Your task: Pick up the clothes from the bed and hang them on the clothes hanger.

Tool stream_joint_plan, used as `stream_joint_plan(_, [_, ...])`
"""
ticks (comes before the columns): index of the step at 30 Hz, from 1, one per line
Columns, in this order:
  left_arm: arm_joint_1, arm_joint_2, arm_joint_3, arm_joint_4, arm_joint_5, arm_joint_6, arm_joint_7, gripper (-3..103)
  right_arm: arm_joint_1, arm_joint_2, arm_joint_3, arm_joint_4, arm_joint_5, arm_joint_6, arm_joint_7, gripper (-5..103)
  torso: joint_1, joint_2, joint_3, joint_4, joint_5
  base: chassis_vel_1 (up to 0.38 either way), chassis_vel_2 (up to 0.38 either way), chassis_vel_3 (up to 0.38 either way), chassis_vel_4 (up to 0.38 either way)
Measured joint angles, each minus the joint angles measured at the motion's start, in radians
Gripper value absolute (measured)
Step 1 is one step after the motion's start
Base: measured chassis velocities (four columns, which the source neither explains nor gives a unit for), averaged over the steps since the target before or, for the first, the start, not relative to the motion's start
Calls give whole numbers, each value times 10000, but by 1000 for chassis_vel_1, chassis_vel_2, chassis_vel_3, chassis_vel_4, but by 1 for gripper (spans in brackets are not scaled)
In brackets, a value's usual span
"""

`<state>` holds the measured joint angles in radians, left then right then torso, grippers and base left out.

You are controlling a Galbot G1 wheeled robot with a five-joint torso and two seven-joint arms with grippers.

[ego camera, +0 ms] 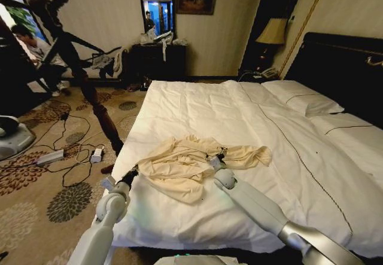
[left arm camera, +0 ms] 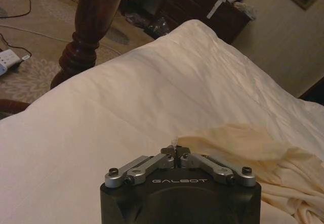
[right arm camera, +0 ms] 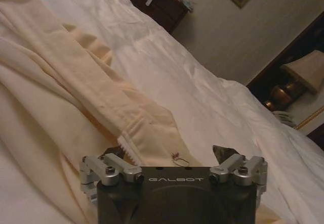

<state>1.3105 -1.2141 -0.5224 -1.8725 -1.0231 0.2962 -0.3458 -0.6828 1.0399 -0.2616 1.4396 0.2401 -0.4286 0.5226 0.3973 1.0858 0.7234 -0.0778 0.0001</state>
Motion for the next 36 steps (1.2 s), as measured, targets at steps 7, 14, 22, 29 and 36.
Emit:
stream_joint_plan(7, [11,-64,37,-42,13,14,-21,0,-61,-174,-64,142,-125,103,19,68,0,0,0,-1,0,0,0,0,0])
stream_joint_plan(14, [22,-19,65,-98,26,21,-31,0,-88,-190,-100,148,-215,191,-37,46,0,0,0,-1,-1,0,0,0,0])
stream_joint_plan(22, [267,111,87,-311,42,24,-62,0,-89,-258,-284,238,-333,314,-33,19,0,0,0,0,-1,0,0,0,0])
stream_joint_plan(29, [474,158,85,-541,186,-7,-56,0,-117,-402,-270,360,-276,410,-77,1,0,0,0,-1,-1,0,0,0,0])
stream_joint_plan(36, [584,809,82,-1274,1233,-197,-42,0,-122,-548,469,1309,1779,399,-36,0,0,0,0,-2,-1,0,0,0,0])
